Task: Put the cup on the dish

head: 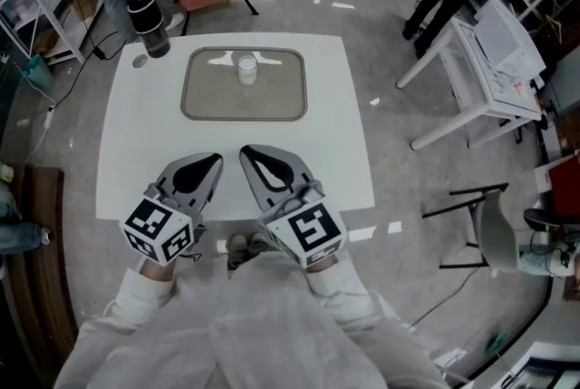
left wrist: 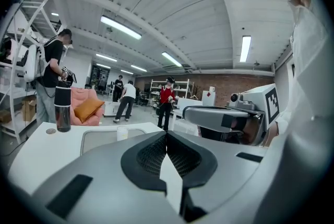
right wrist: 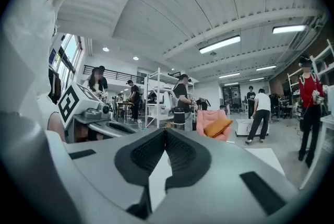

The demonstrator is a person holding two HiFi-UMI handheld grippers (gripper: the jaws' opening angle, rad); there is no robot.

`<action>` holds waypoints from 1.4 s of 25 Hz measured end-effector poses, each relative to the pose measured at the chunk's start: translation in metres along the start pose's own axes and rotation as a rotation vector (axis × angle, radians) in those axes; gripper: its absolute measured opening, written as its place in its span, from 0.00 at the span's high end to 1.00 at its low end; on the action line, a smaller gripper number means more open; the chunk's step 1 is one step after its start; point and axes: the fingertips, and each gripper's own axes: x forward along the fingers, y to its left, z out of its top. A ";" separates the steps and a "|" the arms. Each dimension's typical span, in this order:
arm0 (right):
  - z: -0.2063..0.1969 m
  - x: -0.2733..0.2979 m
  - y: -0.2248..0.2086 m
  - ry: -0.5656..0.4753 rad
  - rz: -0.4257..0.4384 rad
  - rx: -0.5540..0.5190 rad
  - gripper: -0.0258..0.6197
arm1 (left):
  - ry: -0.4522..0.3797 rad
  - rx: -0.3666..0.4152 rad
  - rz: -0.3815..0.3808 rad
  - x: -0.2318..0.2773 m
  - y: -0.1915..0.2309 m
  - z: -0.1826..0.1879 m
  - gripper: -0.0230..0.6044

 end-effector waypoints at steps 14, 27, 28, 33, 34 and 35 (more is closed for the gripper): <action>-0.009 -0.007 0.008 0.023 0.036 -0.003 0.94 | 0.002 -0.014 -0.005 0.004 -0.020 -0.011 0.95; -0.007 -0.017 0.003 0.017 -0.019 -0.011 0.94 | 0.015 -0.030 -0.010 0.003 -0.025 -0.013 0.95; -0.007 -0.017 0.003 0.017 -0.023 -0.011 0.94 | 0.015 -0.029 -0.011 0.002 -0.025 -0.013 0.95; -0.009 -0.016 0.002 0.026 -0.037 -0.017 0.94 | 0.022 -0.015 -0.010 0.002 -0.024 -0.015 0.95; -0.009 -0.016 0.002 0.028 -0.040 -0.023 0.94 | 0.020 -0.016 -0.010 0.002 -0.023 -0.015 0.95; -0.009 -0.016 0.003 0.030 -0.041 -0.025 0.94 | 0.019 -0.017 -0.010 0.002 -0.023 -0.014 0.95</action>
